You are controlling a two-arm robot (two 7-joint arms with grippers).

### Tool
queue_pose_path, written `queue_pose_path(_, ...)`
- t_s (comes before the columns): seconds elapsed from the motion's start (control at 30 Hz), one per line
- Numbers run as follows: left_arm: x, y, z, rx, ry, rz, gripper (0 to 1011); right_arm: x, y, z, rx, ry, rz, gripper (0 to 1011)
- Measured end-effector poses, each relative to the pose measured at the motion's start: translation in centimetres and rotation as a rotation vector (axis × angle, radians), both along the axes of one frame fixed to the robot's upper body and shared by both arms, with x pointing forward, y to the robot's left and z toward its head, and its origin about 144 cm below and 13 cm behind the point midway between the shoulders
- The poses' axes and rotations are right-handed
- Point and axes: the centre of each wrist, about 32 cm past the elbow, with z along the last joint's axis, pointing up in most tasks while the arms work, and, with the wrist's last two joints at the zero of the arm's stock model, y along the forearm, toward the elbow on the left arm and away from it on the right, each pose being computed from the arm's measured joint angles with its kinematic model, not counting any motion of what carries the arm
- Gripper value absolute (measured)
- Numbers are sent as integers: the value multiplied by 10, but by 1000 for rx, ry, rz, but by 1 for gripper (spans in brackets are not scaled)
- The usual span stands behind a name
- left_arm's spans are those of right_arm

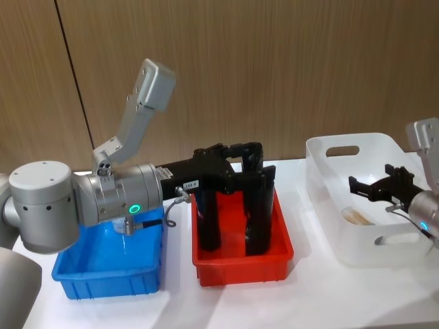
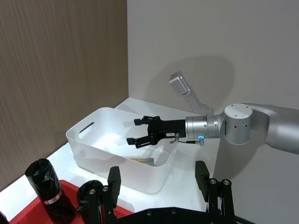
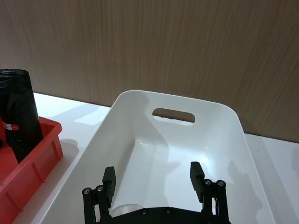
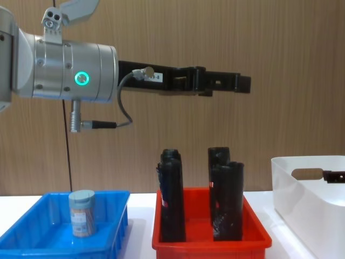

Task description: Pick the cotton swabs from the blue box and place them into the white box.

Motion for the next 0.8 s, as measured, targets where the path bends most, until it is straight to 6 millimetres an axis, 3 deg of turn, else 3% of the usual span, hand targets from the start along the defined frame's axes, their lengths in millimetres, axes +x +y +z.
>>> queue_pose_path(0.4,-4,-1,-6,14,-18,39,1004,-6,3,-1,0,-16,3,1001)
queue_pose_path(0.8,-20,-3,-29,61,-92,178,1004,-29,16,-5,2,-69,13,1002)
